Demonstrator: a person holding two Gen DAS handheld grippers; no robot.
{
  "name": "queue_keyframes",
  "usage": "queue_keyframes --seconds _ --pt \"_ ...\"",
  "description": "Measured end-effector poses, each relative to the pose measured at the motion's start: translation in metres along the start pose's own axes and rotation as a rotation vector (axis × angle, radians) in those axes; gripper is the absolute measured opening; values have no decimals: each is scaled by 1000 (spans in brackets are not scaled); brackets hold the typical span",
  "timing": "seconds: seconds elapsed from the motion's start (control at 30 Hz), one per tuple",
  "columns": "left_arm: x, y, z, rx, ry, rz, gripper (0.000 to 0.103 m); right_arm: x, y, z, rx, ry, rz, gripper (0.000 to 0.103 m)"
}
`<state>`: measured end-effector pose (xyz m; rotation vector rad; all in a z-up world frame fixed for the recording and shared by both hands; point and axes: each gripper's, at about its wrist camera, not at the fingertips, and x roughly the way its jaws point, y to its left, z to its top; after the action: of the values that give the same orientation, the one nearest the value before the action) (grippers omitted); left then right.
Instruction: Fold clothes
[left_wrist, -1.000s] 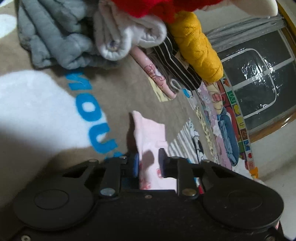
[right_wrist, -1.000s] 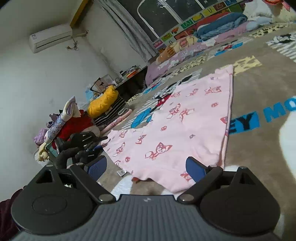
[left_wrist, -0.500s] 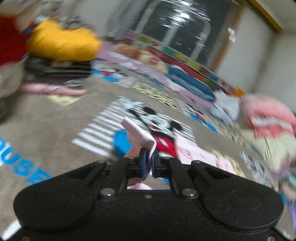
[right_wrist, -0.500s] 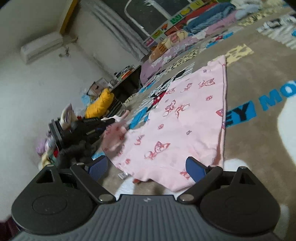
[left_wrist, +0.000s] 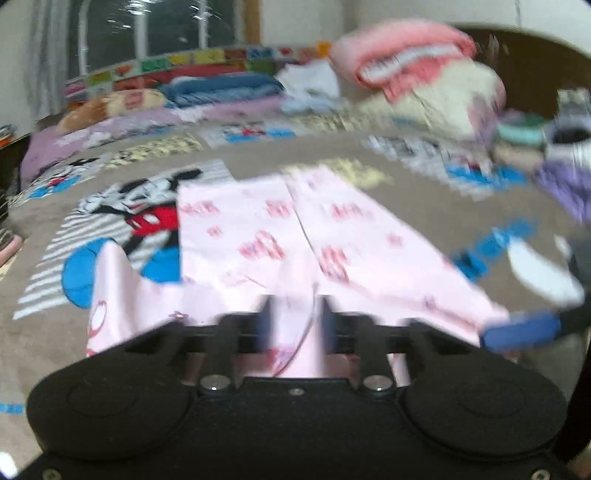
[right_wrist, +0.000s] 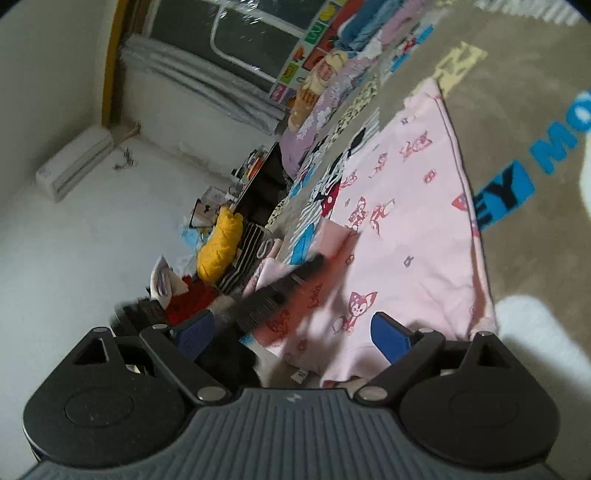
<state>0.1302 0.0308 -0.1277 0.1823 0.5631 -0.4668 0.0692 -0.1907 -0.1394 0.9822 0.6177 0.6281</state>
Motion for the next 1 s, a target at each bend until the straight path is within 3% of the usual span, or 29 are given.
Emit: queue_keyframes --seconds 0.17,0.2,0.3,0.5,0.83,1.0 --pt "-36 16 2 -53 -71 -99 52 14 -5 4 95 -21 7 90" --pt "-45 23 3 -74 -95 -107 52 18 -4 5 97 -22 -3 84" --pt "-64 47 2 -176 -153 -91 52 33 1 9 84 -17 -45 76" --pt "-83 81 -3 -365 -217 -40 52 74 8 20 67 -2 -151 69" --pt "-98 106 -7 -417 -224 2 52 120 17 28 -24 5 -299 66" --pt "-102 115 -13 -434 -221 16 52 125 13 24 -52 -16 -350 49"
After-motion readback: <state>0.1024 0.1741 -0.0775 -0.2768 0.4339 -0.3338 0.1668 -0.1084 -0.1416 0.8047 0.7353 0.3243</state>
